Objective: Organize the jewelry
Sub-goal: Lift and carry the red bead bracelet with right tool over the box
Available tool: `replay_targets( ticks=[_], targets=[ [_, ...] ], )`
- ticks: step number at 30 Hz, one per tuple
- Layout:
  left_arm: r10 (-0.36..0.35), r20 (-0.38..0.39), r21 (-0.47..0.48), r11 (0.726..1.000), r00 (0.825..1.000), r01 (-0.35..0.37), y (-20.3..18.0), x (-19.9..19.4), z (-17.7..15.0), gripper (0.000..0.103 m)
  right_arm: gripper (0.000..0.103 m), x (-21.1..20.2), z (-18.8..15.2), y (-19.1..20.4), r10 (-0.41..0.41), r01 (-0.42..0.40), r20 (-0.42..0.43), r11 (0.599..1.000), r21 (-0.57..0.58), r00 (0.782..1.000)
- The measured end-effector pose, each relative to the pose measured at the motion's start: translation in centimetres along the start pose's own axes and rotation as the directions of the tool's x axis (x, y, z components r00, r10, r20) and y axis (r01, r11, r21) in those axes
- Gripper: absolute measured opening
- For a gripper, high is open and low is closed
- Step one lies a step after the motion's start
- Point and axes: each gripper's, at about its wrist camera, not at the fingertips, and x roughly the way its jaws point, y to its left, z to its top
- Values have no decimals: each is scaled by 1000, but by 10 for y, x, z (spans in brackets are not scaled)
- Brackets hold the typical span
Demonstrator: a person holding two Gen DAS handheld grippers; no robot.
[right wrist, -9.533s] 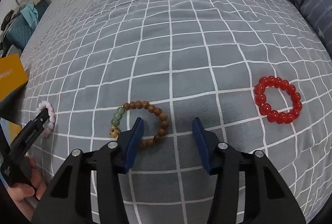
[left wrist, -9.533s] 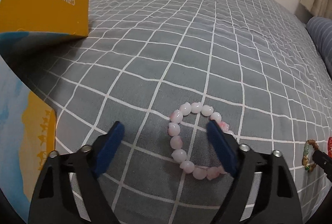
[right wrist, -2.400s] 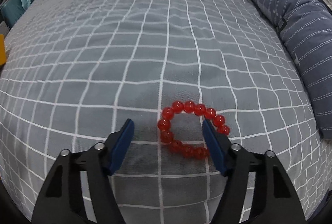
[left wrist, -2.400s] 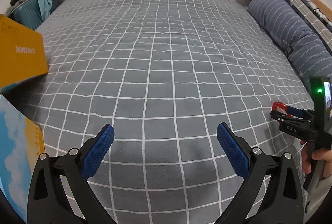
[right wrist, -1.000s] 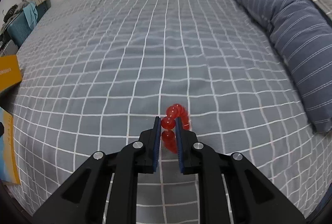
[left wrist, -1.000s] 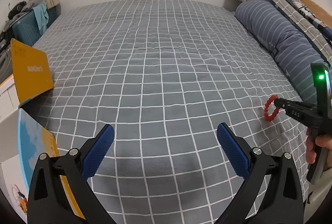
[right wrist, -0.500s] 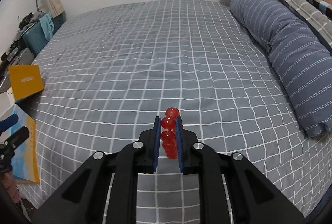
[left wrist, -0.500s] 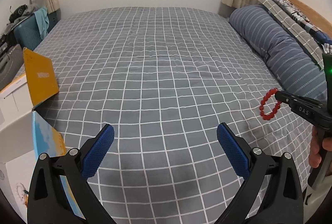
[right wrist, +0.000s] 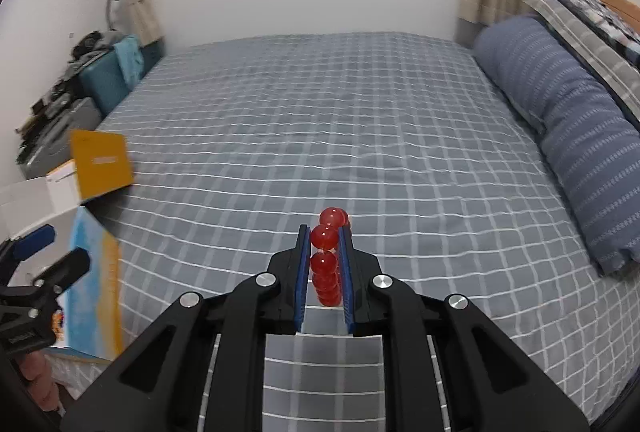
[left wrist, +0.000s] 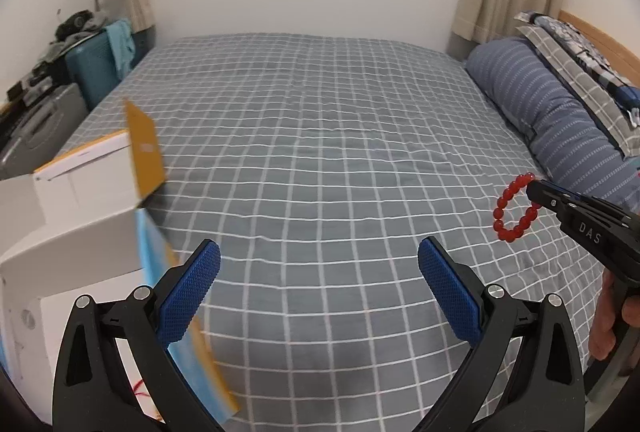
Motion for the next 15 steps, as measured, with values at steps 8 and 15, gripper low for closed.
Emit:
replay_targets(
  ticks=[8,15],
  targets=[
    [59,2,-82,995,998,-59,62,-29,-10,97,13,-11,3,79,105,-103,27,993,-59,994],
    [170,5,-149,974,985,-168,124,-55,-24,97,13,-15,3,156,214,-209,25,969,-135,976]
  ],
)
